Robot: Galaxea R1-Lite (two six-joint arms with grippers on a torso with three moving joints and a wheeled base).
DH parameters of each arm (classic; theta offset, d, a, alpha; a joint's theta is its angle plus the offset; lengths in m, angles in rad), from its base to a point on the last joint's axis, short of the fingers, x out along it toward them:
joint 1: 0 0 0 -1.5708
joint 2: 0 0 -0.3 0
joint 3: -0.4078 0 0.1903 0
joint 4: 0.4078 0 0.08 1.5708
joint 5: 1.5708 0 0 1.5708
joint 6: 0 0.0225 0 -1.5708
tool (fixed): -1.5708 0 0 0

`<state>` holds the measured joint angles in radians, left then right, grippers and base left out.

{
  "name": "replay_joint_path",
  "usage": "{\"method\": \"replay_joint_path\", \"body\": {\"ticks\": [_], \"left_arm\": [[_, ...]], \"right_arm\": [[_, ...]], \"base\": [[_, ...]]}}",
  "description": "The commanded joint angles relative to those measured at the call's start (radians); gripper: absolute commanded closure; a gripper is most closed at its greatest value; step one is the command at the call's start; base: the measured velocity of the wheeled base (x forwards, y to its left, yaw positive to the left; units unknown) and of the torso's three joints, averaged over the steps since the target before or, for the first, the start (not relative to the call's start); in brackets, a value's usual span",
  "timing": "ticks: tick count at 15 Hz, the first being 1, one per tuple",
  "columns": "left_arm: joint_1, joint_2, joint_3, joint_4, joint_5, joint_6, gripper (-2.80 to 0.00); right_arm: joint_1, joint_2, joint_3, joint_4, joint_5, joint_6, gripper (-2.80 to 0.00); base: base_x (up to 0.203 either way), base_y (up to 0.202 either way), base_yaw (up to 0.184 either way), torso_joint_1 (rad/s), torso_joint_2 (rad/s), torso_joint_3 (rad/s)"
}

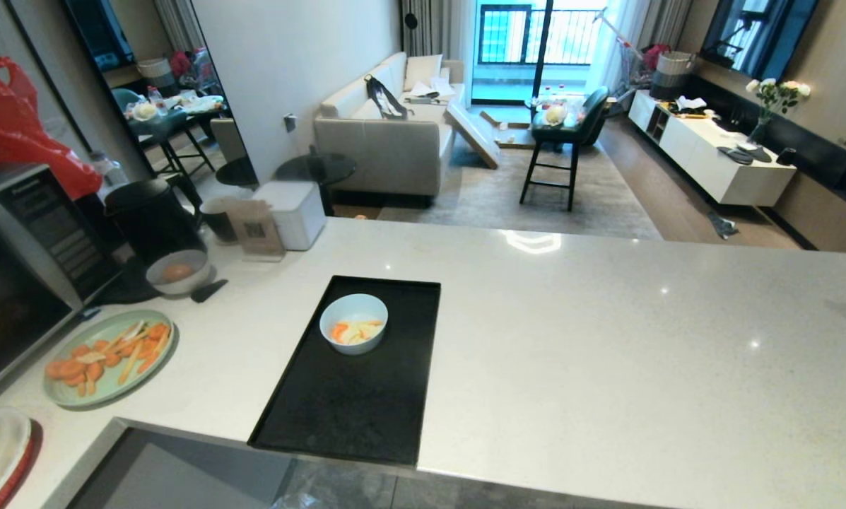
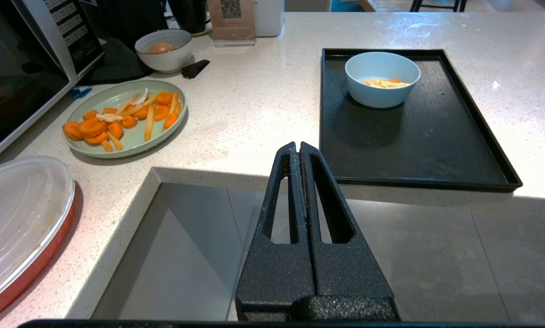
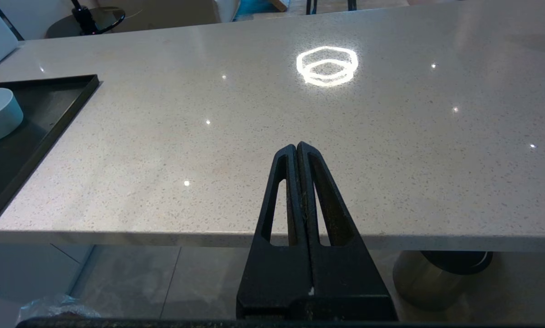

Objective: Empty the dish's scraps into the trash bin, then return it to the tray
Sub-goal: Pick up the bowl with leftover food

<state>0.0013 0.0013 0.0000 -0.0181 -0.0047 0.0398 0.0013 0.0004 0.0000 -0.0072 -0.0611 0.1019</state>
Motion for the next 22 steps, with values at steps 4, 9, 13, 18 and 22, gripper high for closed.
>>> {"method": "replay_joint_path", "body": {"ticks": [4, 9, 13, 18, 22], "left_arm": [[0.0, 0.0, 0.0, 0.0, 0.0, 0.0, 0.0], [0.0, 0.0, 0.0, 0.0, 0.0, 0.0, 0.0], [0.0, 0.0, 0.0, 0.002, -0.003, 0.0, 0.0], [0.0, 0.038, -0.117, 0.174, -0.081, 0.007, 0.0], [0.0, 0.121, -0.174, 0.175, -0.122, 0.008, 0.0]], "right_arm": [[0.0, 0.0, 0.0, 0.0, 0.0, 0.001, 0.0], [0.0, 0.0, 0.0, 0.0, 0.0, 0.001, 0.0], [0.0, 0.0, 0.0, 0.0, 0.0, 0.001, 0.0], [0.0, 0.0, 0.0, 0.0, 0.0, 0.001, 0.0], [0.0, 0.0, 0.0, 0.0, 0.0, 0.001, 0.0]], "base": [[0.0, 0.0, 0.0, 0.0, 0.0, 0.0], [0.0, 0.0, 0.0, 0.0, 0.0, 0.0], [0.0, 0.0, 0.0, 0.0, 0.0, 0.0], [0.0, 0.0, 0.0, 0.0, 0.0, 0.0], [0.0, 0.0, 0.0, 0.0, 0.0, 0.0]]}}
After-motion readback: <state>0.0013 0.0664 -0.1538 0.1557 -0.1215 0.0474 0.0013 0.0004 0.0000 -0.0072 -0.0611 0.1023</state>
